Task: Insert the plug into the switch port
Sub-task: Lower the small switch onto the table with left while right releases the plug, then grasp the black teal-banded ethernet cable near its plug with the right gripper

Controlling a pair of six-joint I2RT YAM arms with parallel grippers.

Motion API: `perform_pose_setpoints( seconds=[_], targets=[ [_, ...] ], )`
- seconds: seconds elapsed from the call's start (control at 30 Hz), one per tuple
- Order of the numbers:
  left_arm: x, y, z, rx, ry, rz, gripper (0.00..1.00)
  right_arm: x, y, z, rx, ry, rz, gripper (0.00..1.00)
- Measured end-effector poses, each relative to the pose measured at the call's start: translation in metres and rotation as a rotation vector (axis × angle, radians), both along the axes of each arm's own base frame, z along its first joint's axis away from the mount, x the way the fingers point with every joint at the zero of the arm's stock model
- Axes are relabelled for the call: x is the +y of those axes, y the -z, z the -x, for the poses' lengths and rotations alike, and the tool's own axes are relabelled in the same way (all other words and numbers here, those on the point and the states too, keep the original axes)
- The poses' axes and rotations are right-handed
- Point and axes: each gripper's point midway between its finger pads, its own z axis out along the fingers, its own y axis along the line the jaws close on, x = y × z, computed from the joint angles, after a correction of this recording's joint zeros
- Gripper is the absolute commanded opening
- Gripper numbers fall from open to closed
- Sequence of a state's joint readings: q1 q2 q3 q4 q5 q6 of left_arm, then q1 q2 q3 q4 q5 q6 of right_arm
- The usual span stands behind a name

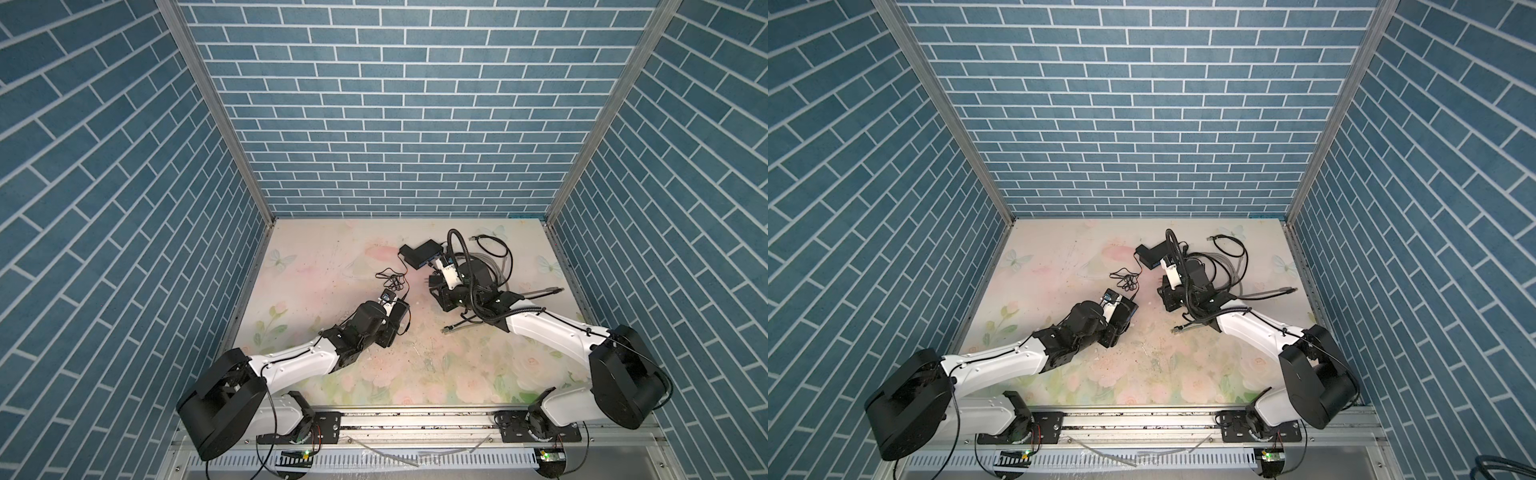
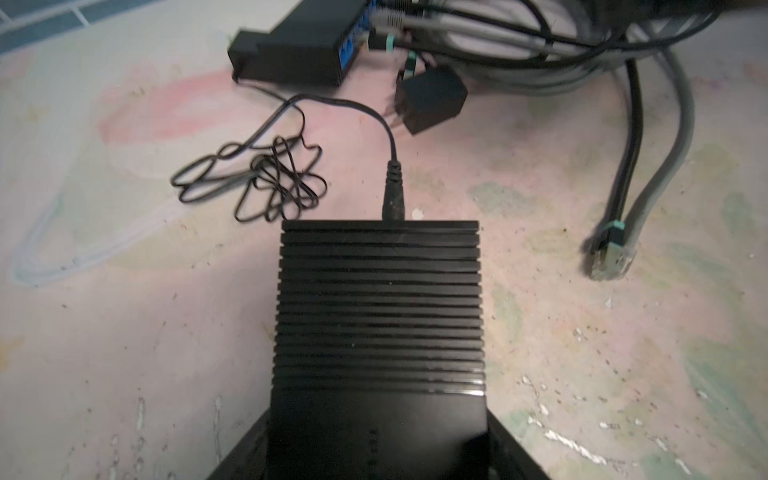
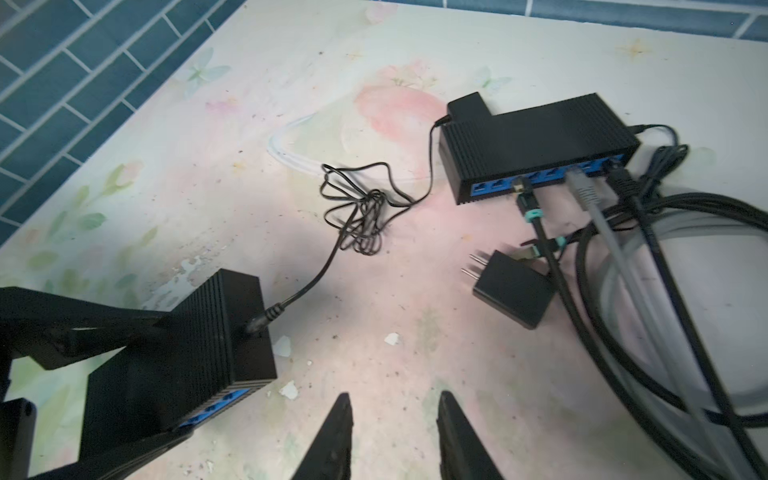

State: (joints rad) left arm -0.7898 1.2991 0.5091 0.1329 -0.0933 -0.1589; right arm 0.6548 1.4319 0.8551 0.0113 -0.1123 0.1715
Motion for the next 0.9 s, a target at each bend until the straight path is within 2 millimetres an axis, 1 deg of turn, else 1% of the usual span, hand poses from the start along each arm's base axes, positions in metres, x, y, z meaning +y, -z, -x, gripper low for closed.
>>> perform_pose_setpoints(
  seconds=[0.07,0.13,0.23,0.33,0.4,0.47,0.53,0.63,0.9],
  targets=[
    [0.002,0.012,0.005,0.055,-0.001,-0.025,0.55,-0.011,0.004,-0.002,-0.027,-0.014,0.066,0.37],
    [0.001,0.019,0.008,0.100,0.000,-0.045,0.56,-0.017,0.008,-0.002,-0.050,-0.039,0.130,0.38],
    [-0.003,0.023,0.009,0.142,0.002,-0.056,0.61,-0.025,0.011,-0.001,-0.087,-0.085,0.205,0.38],
    [-0.007,0.024,0.008,0.167,0.001,-0.054,0.67,-0.032,0.009,0.000,-0.130,-0.130,0.258,0.39],
    [-0.008,0.027,0.008,0.184,-0.002,-0.055,0.68,-0.039,0.008,-0.001,-0.153,-0.152,0.290,0.39],
    [-0.009,0.031,0.009,0.202,-0.006,-0.059,0.68,-0.046,0.011,0.000,-0.159,-0.173,0.326,0.39],
    [-0.008,0.037,0.010,0.223,-0.013,-0.071,0.68,-0.053,0.019,0.003,-0.147,-0.199,0.363,0.39],
    [-0.008,0.044,0.008,0.247,-0.028,-0.085,0.68,-0.061,0.032,0.012,-0.121,-0.259,0.414,0.39],
    [-0.017,0.046,-0.002,0.265,-0.056,-0.079,0.77,-0.077,0.076,0.034,-0.050,-0.406,0.542,0.39]
  ],
)
